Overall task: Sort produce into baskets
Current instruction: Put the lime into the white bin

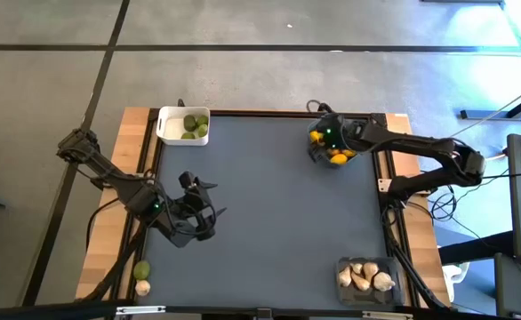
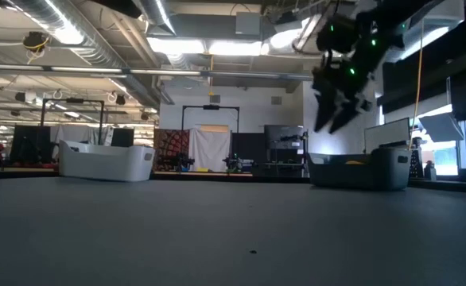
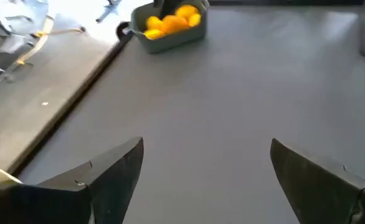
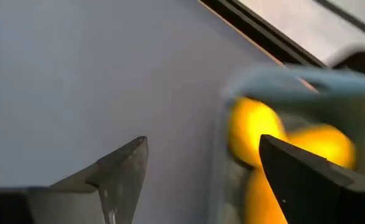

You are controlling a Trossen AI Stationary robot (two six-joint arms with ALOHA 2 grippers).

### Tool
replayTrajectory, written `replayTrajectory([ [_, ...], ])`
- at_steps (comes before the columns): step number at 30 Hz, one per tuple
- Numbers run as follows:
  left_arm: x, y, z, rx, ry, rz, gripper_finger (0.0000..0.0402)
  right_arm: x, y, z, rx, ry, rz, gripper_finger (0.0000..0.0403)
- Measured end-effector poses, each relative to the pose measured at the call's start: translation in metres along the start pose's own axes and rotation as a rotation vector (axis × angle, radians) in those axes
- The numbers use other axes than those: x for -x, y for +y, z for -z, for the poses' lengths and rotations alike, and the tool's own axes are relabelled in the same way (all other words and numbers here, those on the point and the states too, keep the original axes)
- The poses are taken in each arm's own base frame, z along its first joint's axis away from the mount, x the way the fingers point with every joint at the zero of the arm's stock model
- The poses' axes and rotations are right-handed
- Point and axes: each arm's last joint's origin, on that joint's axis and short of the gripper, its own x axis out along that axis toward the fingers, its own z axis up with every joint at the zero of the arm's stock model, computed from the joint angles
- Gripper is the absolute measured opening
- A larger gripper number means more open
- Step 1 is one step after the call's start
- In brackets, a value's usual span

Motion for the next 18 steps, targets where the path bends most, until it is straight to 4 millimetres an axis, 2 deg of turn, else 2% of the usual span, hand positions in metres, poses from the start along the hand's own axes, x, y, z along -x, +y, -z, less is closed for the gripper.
replayTrajectory([
  [6,0.006,-0.007,0.006,-0.002,0.099,0.142,0.0347,0.016,0.054,0.002,0.12,-0.145,-0.178,0.0303],
  [11,0.014,-0.012,0.014,0.037,0.205,0.235,0.0347,0.029,0.093,0.014,0.196,-0.261,-0.319,0.0303],
  [18,0.018,-0.014,0.033,0.08,0.411,0.228,0.0347,0.04,0.118,0.032,0.26,-0.307,-0.378,0.0303],
])
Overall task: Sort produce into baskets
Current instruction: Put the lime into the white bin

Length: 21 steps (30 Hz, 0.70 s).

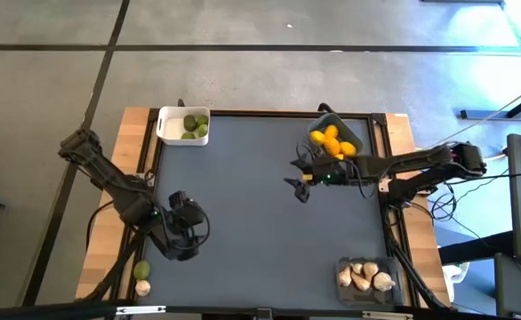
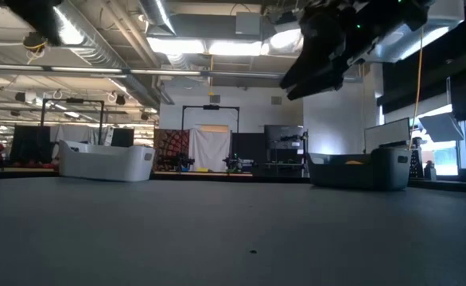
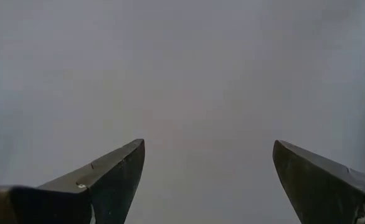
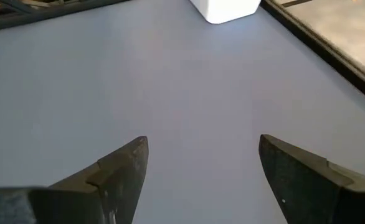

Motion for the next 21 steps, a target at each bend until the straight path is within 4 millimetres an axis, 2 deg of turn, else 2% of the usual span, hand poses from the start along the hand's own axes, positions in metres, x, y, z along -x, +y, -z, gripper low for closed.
replayTrajectory([
  [12,-0.027,-0.016,0.03,-0.009,0.497,-0.018,0.0347,0.002,0.006,0.004,-0.002,-0.009,0.048,0.0303],
  [21,-0.041,-0.033,0.051,0.002,0.87,0.052,0.0347,0.002,0.006,0.004,-0.002,-0.01,0.05,0.0303],
])
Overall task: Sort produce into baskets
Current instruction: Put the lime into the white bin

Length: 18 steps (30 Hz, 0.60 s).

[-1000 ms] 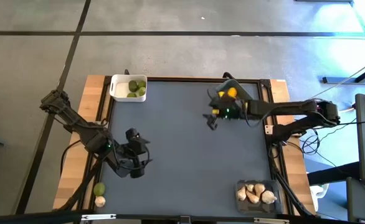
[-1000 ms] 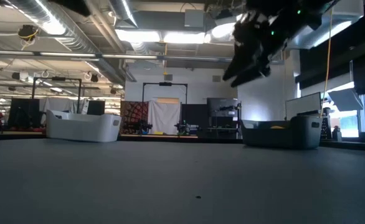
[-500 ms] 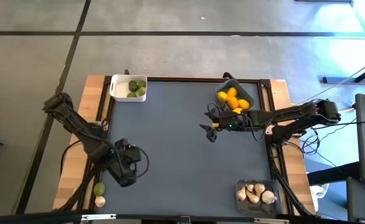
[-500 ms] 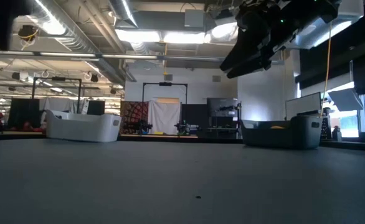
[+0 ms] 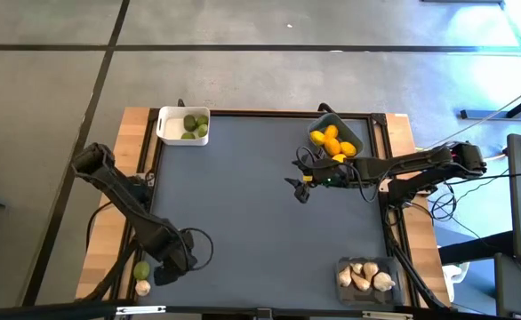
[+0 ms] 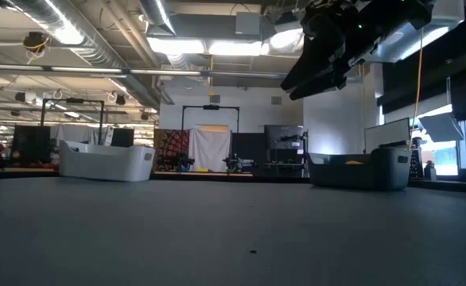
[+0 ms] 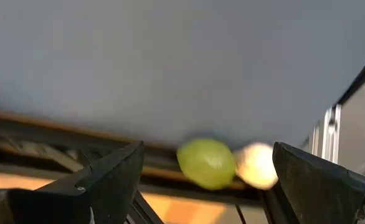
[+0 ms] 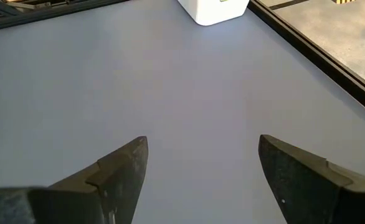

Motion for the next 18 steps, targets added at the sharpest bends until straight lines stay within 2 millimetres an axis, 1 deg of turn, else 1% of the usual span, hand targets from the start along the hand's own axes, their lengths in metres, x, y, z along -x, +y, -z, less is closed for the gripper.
replayTrajectory([
  [4,-0.01,-0.005,0.001,0.003,0.093,-0.016,0.0347,0.0,-0.001,0.0,0.0,-0.006,0.02,0.0303],
  [8,-0.025,-0.013,0.006,-0.068,0.141,-0.055,0.0347,0.0,-0.001,0.0,0.001,-0.006,0.023,0.0303],
  [14,-0.044,-0.025,0.022,-0.178,0.197,-0.1,0.0347,0.0,-0.001,0.0,0.001,-0.006,0.022,0.0303],
  [18,-0.052,-0.026,0.031,-0.212,0.211,-0.134,0.0346,0.0,-0.001,0.0,0.002,-0.006,0.023,0.0303],
])
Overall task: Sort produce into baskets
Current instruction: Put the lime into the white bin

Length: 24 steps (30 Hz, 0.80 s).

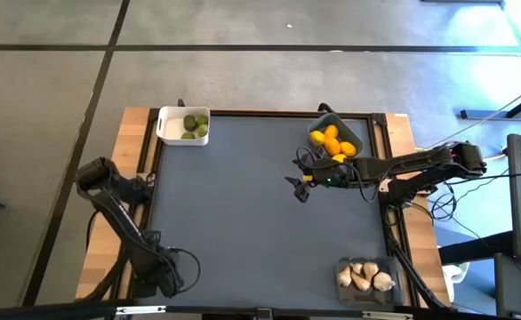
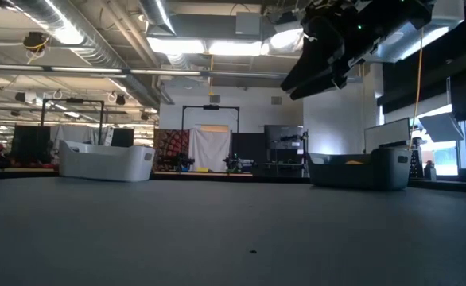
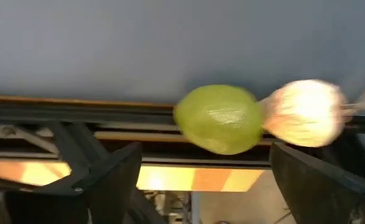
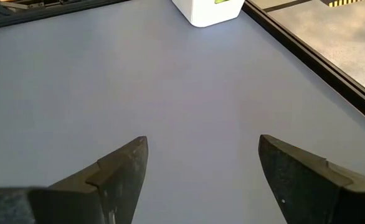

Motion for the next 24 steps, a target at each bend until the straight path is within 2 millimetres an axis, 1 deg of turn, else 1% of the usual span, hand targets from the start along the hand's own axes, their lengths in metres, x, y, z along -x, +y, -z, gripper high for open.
replayTrajectory([
  [2,-0.007,0.0,0.003,-0.002,0.009,-0.016,0.034,0.0,0.0,0.0,0.012,0.0,0.0,0.0303],
  [5,-0.016,-0.003,0.005,-0.023,0.008,0.011,0.0328,0.0,0.0,0.0,0.019,0.0,0.0,0.0303],
  [10,-0.025,-0.001,0.005,-0.02,0.007,0.0,0.0312,0.0,-0.001,0.0,0.021,-0.004,0.017,0.0303],
  [17,-0.036,-0.002,0.002,-0.074,-0.037,0.025,0.031,0.0,-0.001,0.0,0.021,-0.008,0.028,0.0303],
  [24,-0.048,0.007,-0.001,-0.065,-0.056,-0.003,0.0309,0.0,-0.001,0.0,0.022,-0.007,0.028,0.0303],
])
